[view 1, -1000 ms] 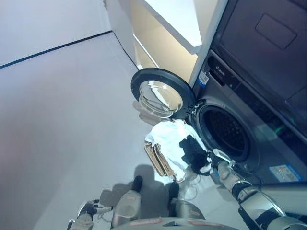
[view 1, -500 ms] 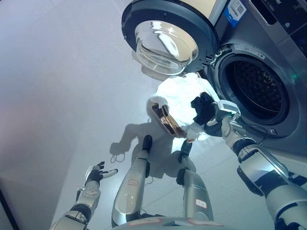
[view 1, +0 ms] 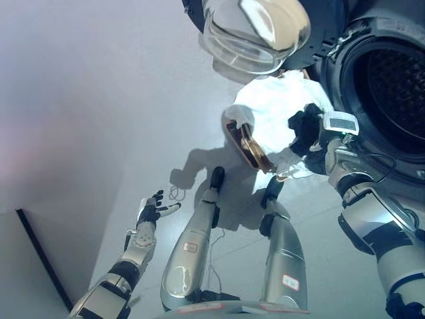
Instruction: Put the clothes in the basket into the washing machine.
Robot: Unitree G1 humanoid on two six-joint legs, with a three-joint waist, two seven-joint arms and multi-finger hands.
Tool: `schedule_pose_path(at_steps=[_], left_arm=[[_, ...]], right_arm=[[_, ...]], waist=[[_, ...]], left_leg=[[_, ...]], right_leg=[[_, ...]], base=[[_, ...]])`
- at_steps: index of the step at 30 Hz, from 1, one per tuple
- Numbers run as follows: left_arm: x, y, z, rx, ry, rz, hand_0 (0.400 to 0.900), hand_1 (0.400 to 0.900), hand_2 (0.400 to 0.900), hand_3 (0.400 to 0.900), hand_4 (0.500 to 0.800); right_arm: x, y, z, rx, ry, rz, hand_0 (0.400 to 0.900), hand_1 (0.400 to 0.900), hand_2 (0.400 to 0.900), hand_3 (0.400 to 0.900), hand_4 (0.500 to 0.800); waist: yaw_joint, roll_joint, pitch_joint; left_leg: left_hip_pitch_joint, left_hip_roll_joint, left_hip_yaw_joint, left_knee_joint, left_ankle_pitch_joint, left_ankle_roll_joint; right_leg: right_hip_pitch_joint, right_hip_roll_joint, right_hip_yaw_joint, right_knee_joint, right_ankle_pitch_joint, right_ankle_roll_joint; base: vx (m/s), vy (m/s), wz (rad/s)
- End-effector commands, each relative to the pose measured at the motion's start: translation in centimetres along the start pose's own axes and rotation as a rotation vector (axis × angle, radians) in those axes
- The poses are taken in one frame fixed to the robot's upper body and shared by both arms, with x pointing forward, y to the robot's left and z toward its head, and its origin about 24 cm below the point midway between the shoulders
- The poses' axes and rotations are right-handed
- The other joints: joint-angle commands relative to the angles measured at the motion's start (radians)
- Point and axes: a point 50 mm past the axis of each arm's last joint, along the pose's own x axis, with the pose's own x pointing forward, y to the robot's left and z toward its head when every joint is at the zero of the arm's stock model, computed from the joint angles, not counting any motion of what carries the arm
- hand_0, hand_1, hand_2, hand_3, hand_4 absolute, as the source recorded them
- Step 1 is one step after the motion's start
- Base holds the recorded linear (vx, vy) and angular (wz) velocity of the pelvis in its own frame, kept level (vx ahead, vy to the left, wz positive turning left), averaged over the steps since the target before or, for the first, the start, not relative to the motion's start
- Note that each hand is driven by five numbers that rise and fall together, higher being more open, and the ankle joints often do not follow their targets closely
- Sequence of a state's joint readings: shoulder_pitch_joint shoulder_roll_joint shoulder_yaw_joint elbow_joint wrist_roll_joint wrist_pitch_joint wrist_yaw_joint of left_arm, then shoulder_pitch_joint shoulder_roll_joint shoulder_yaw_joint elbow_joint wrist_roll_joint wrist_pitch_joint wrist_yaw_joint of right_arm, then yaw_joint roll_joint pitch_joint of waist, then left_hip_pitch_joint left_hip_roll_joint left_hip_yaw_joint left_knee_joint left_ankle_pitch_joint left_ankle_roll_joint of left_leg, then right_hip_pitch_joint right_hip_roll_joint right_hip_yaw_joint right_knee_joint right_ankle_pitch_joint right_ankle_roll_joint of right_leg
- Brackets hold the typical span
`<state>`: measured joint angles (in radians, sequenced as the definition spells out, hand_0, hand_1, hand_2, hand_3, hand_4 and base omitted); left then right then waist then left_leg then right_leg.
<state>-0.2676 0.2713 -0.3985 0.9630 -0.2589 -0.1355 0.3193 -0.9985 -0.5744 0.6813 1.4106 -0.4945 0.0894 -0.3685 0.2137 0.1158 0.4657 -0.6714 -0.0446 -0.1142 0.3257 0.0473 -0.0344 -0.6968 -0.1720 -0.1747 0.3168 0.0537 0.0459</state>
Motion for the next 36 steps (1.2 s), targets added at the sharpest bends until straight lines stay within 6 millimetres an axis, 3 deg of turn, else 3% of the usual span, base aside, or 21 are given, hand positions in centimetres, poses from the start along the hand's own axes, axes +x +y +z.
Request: schedule_pose_path(at_steps=[1, 4, 6, 11, 12, 15, 23, 24, 25, 26, 27, 36], left_arm=[[-0.6, 1.2, -1.5, -0.016, 0.031, 0.071, 0.9, 0.9, 0.9, 0.9, 0.8], [-0.5, 0.9, -1.1, -0.03, 0.015, 0.069, 0.9, 0.9, 0.9, 0.9, 0.8], [-0.6, 0.5, -0.9, -0.046, 0.006, 0.062, 0.9, 0.9, 0.9, 0.9, 0.8], [-0.8, -0.1, -0.6, -0.06, -0.006, 0.05, 0.9, 0.9, 0.9, 0.9, 0.8], [-0.8, -0.3, -0.4, -0.073, -0.012, 0.048, 0.9, 0.9, 0.9, 0.9, 0.8], [-0.8, -0.7, -0.2, -0.093, -0.015, 0.044, 0.9, 0.9, 0.9, 0.9, 0.8], [-1.1, -1.1, -0.7, -0.11, 0.006, 0.042, 0.9, 0.9, 0.9, 0.9, 0.8], [-1.1, -1.1, -0.7, -0.106, 0.007, 0.041, 0.9, 0.9, 0.9, 0.9, 0.8], [-1.1, -1.2, -0.7, -0.107, 0.007, 0.043, 0.9, 0.9, 0.9, 0.9, 0.8], [-1.1, -1.2, -0.7, -0.107, 0.007, 0.043, 0.9, 0.9, 0.9, 0.9, 0.8], [-1.1, -1.2, -0.7, -0.105, 0.008, 0.044, 0.9, 0.9, 0.9, 0.9, 0.8], [-0.9, -1.2, -0.6, -0.102, 0.013, 0.059, 0.9, 0.9, 0.9, 0.9, 0.8]], right_arm=[[1.1, -4.8, -3.6, -0.099, 0.089, -0.17, 0.9, 0.9, 0.9, 0.9, 0.8], [1.2, -5.5, -4.6, -0.119, 0.116, -0.187, 0.9, 0.9, 0.9, 0.9, 0.8], [1.2, -6.2, -5.5, -0.141, 0.143, -0.207, 0.9, 0.9, 0.9, 0.9, 0.8], [1.3, -7.8, -6.9, -0.167, 0.183, -0.24, 0.9, 0.9, 0.9, 0.9, 0.8], [1.3, -9.1, -7.6, -0.187, 0.202, -0.264, 0.9, 0.9, 0.9, 0.9, 0.8], [1.4, -10.4, -8.3, -0.199, 0.222, -0.283, 0.9, 0.9, 0.9, 0.9, 0.8], [1.4, -10.2, -8.4, -0.216, 0.231, -0.259, 0.9, 0.9, 0.9, 0.9, 0.8], [1.4, -10.4, -8.3, -0.218, 0.236, -0.263, 0.863, 0.863, 0.863, 0.863, 0.778], [1.4, -10.6, -8.4, -0.217, 0.247, -0.266, 0.58, 0.58, 0.58, 0.58, 0.608], [1.4, -10.6, -8.4, -0.217, 0.247, -0.267, 0.524, 0.524, 0.524, 0.524, 0.574], [1.4, -10.6, -8.5, -0.219, 0.249, -0.265, 0.4, 0.4, 0.4, 0.4, 0.5], [1.6, -10.7, -7.1, -0.215, 0.22, -0.294, 0.4, 0.4, 0.4, 0.4, 0.5]], waist=[[-0.001, 0.062, -0.03], [-0.004, 0.073, -0.033], [-0.012, 0.079, -0.033], [-0.013, 0.098, -0.041], [-0.013, 0.105, -0.045], [-0.017, 0.109, -0.042], [-0.026, 0.116, -0.034], [-0.026, 0.118, -0.033], [-0.028, 0.122, -0.032], [-0.028, 0.122, -0.033], [-0.029, 0.124, -0.032], [-0.035, 0.125, -0.02]], left_leg=[[-0.079, -0.037, -0.053, -0.031, 0.08, -0.047], [-0.124, -0.046, -0.057, 0.011, 0.066, -0.049], [-0.162, -0.061, -0.054, 0.071, 0.02, -0.05], [-0.227, -0.075, -0.044, 0.118, 0.006, -0.049], [-0.253, -0.079, -0.04, 0.135, 0.0, -0.049], [-0.289, -0.079, -0.03, 0.162, -0.01, -0.047], [-0.327, -0.082, -0.019, 0.188, -0.017, -0.048], [-0.326, -0.082, -0.019, 0.185, -0.017, -0.049], [-0.332, -0.085, -0.02, 0.185, -0.016, -0.05], [-0.332, -0.085, -0.02, 0.185, -0.016, -0.05], [-0.333, -0.085, -0.019, 0.185, -0.014, -0.05], [-0.322, -0.081, -0.012, 0.157, 0.002, -0.047]], right_leg=[[0.005, -0.01, 0.012, 0.232, -0.113, 0.059], [-0.042, -0.022, 0.017, 0.296, -0.141, 0.052], [-0.078, -0.042, 0.032, 0.359, -0.194, 0.053], [-0.155, -0.057, 0.054, 0.418, -0.209, 0.048], [-0.192, -0.06, 0.07, 0.445, -0.215, 0.045], [-0.243, -0.063, 0.091, 0.477, -0.223, 0.039], [-0.284, -0.065, 0.112, 0.507, -0.234, 0.031], [-0.286, -0.063, 0.113, 0.508, -0.236, 0.031], [-0.295, -0.063, 0.119, 0.513, -0.237, 0.029], [-0.295, -0.063, 0.12, 0.513, -0.237, 0.029], [-0.301, -0.064, 0.121, 0.517, -0.238, 0.029], [-0.295, -0.053, 0.126, 0.493, -0.221, 0.032]], base=[[0.01, 0.003, 0.16], [0.03, -0.007, 0.15], [0.09, -0.023, 0.15], [0.01, 0.016, 0.05], [0.01, 0.036, -0.01], [0.02, 0.038, -0.09], [0.01, 0.004, -0.03], [0.0, 0.0, 0.0], [0.0, 0.0, 0.0], [0.0, 0.0, 0.0], [0.0, 0.003, -0.03], [0.0, -0.002, -0.07]])
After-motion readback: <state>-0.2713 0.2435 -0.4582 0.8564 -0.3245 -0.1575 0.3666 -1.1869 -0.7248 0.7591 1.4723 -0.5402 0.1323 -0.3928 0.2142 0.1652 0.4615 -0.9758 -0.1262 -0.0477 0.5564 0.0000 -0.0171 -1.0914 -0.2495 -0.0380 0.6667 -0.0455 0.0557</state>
